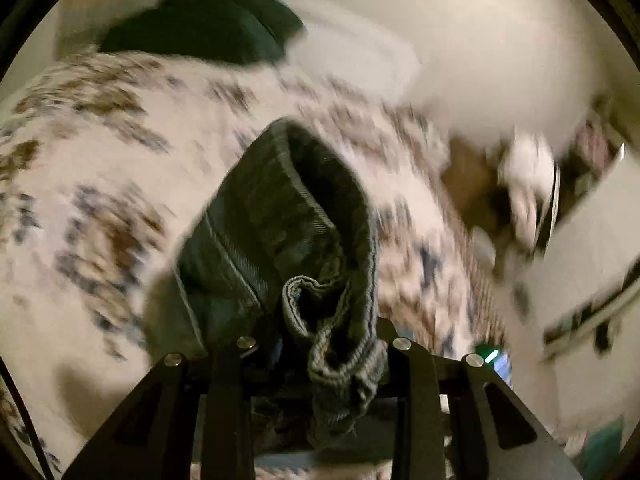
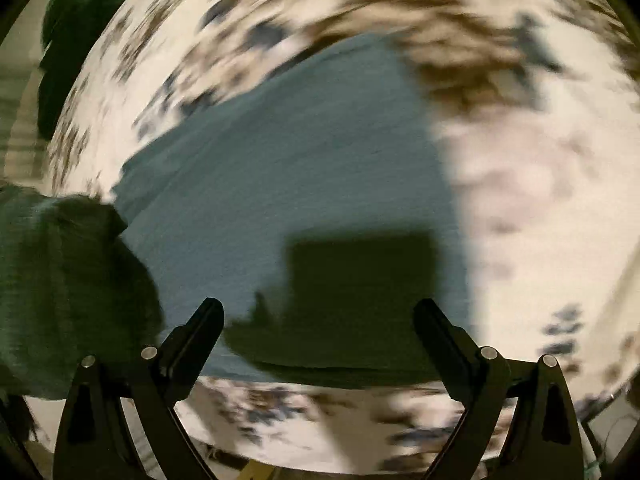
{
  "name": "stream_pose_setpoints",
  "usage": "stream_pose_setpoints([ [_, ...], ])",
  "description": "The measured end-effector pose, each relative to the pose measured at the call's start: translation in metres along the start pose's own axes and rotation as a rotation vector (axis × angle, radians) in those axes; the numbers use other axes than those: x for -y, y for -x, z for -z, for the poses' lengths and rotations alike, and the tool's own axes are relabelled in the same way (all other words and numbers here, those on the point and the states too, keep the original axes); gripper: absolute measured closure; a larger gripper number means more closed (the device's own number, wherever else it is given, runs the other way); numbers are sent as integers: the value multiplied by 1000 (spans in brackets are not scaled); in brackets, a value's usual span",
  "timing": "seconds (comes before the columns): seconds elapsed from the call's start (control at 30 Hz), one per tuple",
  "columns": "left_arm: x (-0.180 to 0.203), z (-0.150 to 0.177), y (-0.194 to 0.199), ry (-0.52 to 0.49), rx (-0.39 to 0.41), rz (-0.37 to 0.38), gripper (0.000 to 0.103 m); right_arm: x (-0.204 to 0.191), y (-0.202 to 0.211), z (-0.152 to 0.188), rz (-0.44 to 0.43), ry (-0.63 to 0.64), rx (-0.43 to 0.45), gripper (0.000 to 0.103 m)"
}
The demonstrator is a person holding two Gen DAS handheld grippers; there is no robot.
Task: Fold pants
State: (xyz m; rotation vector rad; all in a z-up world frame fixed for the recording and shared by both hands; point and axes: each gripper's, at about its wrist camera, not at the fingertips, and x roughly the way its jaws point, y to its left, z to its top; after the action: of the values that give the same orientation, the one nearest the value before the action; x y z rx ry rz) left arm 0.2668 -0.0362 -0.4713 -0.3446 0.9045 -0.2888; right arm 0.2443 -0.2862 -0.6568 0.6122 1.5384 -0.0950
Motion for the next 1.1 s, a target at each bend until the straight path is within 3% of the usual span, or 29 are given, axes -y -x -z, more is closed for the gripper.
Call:
stream_pose_setpoints([
  [0.17,51,50,-92,-107,-204,-93,78,75,33,-10,84,-79,43,5],
  [0.3,70,85,-111,-164,-286,-179,78,115,44,-17,130,-108,63,5],
  [0.4,78,89,-124,-202,-331,-232,74,131,48,-24,132,-119,63,5],
  [0.47,83,78,-115,-170,-351,-228,61,134,53,-28,97,-117,64,5],
  [0.5,83,70,-100,-118,-334,-167,39,135,55,-28,71,-112,68,5],
  [0.53,81,65,-93,-87,-317,-131,8,130,59,-32,14,-98,72,5],
  [0.57,82,56,-73,-50,-289,-90,0,126,62,-33,-27,-88,75,5],
  [0.67,77,47,-41,-12,-254,-55,0,98,68,-41,-193,-28,83,5],
  [0.77,53,48,-15,-20,-249,-167,0,57,58,-54,-291,71,64,5],
  [0.87,10,58,1,-29,-245,-337,0,20,22,-72,-290,150,13,5],
  [0.97,-43,72,0,22,-320,-467,0,-2,-23,-85,-318,170,-61,4],
  [1.1,-81,76,5,89,-338,-550,0,-26,-50,-80,-230,241,-56,4],
])
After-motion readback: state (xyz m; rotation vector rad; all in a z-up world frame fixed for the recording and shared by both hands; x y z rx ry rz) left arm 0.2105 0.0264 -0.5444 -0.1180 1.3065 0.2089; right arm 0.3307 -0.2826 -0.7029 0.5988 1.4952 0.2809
